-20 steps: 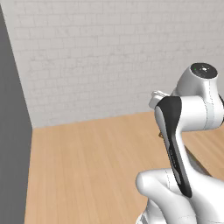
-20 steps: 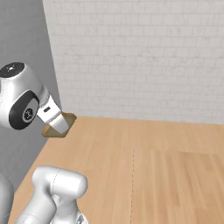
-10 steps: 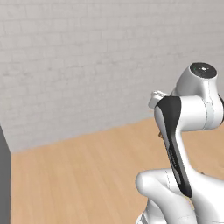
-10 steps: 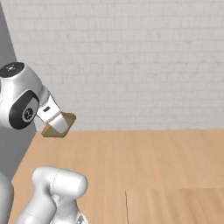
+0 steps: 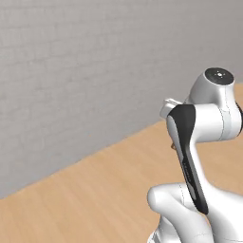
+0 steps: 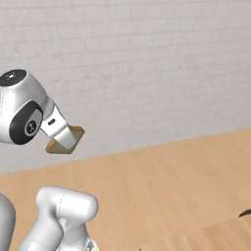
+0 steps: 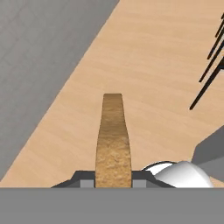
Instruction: Start the toaster. Once the lever pops up, take the bread to the plate on the dining counter.
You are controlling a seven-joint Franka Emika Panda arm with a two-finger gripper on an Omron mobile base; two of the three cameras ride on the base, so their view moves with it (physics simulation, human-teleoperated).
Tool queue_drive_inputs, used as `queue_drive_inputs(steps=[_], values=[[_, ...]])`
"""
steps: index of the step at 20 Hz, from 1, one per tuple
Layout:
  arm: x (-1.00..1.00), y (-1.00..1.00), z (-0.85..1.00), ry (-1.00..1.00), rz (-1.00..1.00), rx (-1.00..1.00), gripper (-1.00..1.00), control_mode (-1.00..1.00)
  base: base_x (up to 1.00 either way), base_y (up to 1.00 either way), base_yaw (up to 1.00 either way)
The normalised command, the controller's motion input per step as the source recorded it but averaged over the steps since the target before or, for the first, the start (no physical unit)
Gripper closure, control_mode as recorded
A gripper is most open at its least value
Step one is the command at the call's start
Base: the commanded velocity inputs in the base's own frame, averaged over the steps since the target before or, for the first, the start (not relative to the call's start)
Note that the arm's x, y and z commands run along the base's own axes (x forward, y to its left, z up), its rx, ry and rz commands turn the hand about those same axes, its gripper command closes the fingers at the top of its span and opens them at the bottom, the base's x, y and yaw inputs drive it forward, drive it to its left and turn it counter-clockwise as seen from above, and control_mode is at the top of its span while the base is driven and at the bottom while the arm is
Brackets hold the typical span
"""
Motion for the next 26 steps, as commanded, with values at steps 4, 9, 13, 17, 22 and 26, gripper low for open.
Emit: queue_drive_inputs(steps=[4,9,13,17,22,26], values=[[0.00,0.00,0.00,0.00,0.00,0.00,1.00,1.00,0.57,0.19,-0.57],[0.00,0.00,0.00,0.00,0.00,0.00,1.00,1.00,0.48,0.37,-0.58],[0.00,0.00,0.00,0.00,0.00,0.00,1.00,1.00,0.45,0.50,-0.57],[0.00,0.00,0.00,0.00,0.00,0.00,1.00,1.00,0.49,0.54,-0.55],[0.00,0.00,0.00,0.00,0.00,0.00,1.00,1.00,0.63,0.54,-0.53],[0.00,0.00,0.00,0.00,0.00,0.00,1.00,1.00,0.79,0.56,-0.50]])
